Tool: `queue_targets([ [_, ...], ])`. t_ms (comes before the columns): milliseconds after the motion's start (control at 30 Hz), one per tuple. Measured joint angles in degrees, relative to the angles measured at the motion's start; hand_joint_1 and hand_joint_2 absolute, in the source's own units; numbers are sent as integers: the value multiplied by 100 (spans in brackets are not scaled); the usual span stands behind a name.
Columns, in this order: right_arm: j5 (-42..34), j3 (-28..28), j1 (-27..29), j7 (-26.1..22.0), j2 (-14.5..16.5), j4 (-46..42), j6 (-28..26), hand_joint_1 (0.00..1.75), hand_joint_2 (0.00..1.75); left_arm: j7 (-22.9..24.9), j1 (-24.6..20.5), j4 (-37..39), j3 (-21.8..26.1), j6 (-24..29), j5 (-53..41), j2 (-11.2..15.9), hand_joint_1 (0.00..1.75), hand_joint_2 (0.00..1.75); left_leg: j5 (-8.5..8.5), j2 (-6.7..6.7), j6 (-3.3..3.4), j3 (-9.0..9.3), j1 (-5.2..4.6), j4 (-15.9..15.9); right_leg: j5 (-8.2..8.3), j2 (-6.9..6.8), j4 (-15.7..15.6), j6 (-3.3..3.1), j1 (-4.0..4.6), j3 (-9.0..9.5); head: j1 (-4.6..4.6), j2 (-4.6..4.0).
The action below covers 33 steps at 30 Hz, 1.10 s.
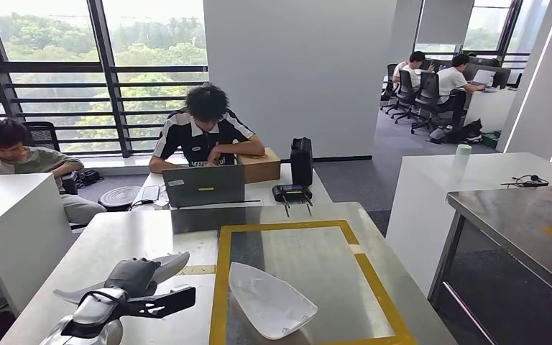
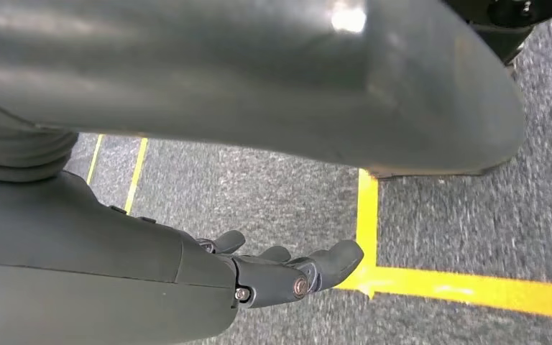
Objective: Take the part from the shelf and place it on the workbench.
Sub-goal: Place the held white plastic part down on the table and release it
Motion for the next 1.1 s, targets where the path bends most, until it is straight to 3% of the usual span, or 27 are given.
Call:
queue_targets([
  [33,5,0,7,8,-4,0,0,0,0,17,16,5,20,42,-37,13,175,175,-39,1,-16,49,-3,5,248,-1,-377,-28,7,110,-1,0],
  [100,17,1,8,9,-10,0,2,0,0,42,39,12,42,224,-129,42,175,175,-96,-3,-67,88,-12,10,480,-6,-912,-81,36,276,-6,-1],
  [167,34,1,5,7,-13,0,3,0,0,30,92,15,51,457,-195,62,175,175,-123,-9,-126,97,-21,24,470,-11,-1031,-116,53,331,-13,0],
  [300,43,0,-11,-4,-15,0,0,0,0,-30,169,20,117,635,-233,66,175,175,-157,9,-64,173,-21,-47,490,4,-1052,-120,65,390,-18,1],
  [533,42,0,-30,-3,-15,0,0,0,0,-58,172,20,191,637,-266,45,175,175,-161,26,-129,229,-21,-122,460,16,-1053,-167,69,407,-19,0],
  [667,40,0,-30,-4,-15,0,0,0,0,-91,172,20,198,628,-296,25,0,175,-153,26,-167,232,-20,-128,463,14,-1052,-172,68,412,-19,0],
  [700,35,0,-30,-2,-15,0,0,0,0,-112,173,20,202,619,-304,15,0,175,-150,26,-171,233,-20,-128,464,14,-1052,-174,67,414,-18,0],
  [833,-7,-1,-28,17,-15,0,0,0,0,-155,188,20,279,607,-381,-46,0,0,-148,27,-175,236,-22,-126,470,13,-1054,-171,53,421,-18,0],
  [1100,-25,-2,-28,21,-13,0,0,0,0,15,246,35,322,564,-611,-207,0,0,-149,25,-172,244,-28,-122,477,9,-1070,-159,42,441,-18,1],
])
